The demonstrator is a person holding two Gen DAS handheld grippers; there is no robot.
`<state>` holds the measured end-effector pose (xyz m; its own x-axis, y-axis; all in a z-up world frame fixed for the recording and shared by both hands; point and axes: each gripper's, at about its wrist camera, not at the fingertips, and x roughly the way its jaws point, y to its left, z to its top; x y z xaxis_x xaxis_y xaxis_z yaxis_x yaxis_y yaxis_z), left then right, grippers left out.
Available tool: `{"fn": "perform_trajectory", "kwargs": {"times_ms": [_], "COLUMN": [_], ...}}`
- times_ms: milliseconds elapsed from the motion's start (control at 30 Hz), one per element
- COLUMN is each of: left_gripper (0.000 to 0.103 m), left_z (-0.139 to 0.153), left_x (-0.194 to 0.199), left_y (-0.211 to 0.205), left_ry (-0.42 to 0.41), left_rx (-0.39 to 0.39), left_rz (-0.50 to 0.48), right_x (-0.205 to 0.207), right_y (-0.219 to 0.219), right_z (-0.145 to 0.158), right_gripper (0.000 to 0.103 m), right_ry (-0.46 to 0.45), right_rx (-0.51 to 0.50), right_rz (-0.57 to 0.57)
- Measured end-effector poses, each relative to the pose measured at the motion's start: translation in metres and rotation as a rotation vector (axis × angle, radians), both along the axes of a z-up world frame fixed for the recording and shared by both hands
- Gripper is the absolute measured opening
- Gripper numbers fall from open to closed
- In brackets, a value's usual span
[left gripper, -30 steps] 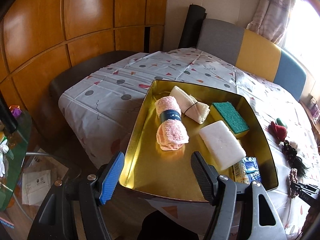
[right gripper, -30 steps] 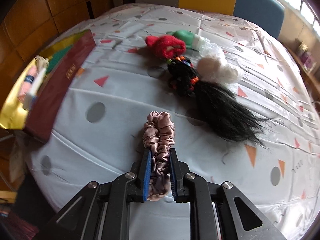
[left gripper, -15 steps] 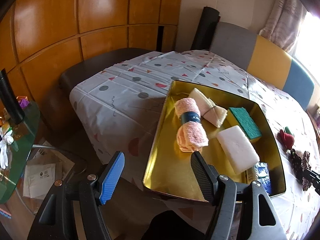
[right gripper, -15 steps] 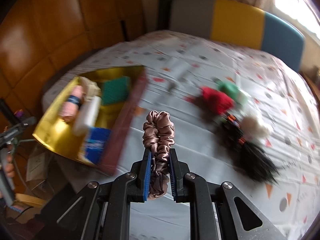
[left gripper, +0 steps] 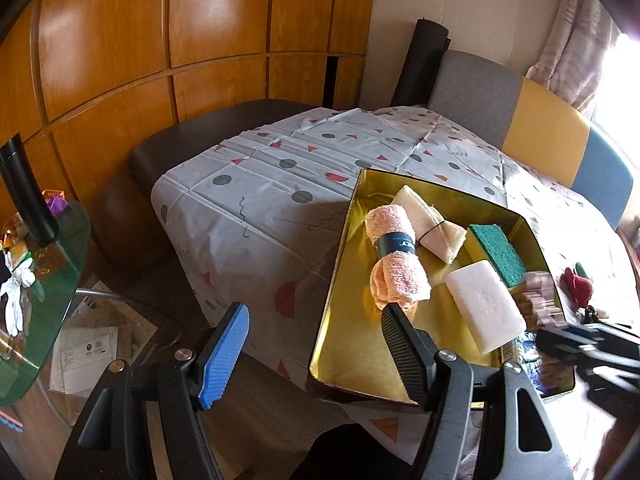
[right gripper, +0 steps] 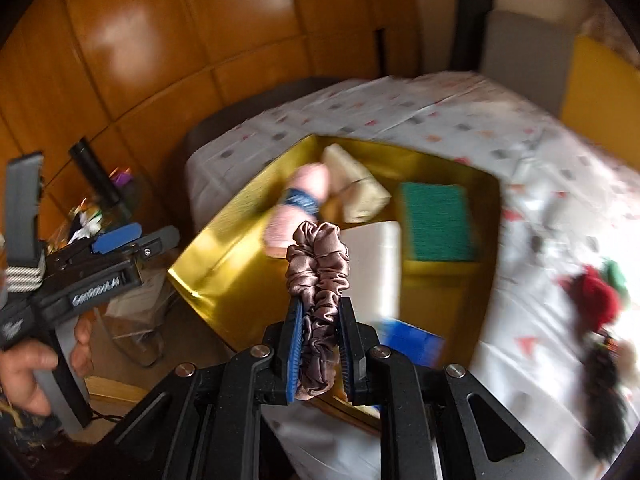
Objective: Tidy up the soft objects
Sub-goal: 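Carry the scrunchie into the tray and open the right tool, then withdraw the open right tool from the tray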
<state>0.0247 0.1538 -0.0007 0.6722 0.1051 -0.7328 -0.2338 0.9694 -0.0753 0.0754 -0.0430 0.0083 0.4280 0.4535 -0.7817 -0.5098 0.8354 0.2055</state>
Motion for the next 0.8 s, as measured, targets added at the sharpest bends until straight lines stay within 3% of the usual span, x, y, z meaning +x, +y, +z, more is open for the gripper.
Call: {"fn": "perform_trajectory", "kwargs": {"times_ms": [167, 400, 467, 533, 800], "left_gripper": [0.070, 0.070, 0.070, 0.070, 0.070], "left_z": [-0.005, -0.011, -0.012, -0.013, -0.004], "left_x": [-0.001, -0.002, -0.002, -0.002, -0.003], "left_y": [0.013, 0.025, 0.025, 0.024, 0.013], "left_ry": [0.015, 0.028, 0.035, 0.036, 0.014], "left_rx": [-0.006, -0.002, -0.005, -0.009, 0.016], "left_rz": [0.032, 0.056, 0.057, 0.054, 0.021], "right_x": [0.025, 0.036, 0.034, 0.031, 0.017], "right_y": [0.059, 0.095, 0.094, 0.090, 0.069], "right_z": [-0.032, -0.066, -0.066, -0.062, -0.042], "right_gripper": [0.018, 0.029, 0.035, 0.056, 0.057], "right_ry": [0.123, 0.163, 0.158, 0.147, 0.067], "right_rx": [0.035, -0.011, 0.003, 0.018, 0.009], "right_rz": [0.123, 0.149, 0.146, 0.141, 0.097]}}
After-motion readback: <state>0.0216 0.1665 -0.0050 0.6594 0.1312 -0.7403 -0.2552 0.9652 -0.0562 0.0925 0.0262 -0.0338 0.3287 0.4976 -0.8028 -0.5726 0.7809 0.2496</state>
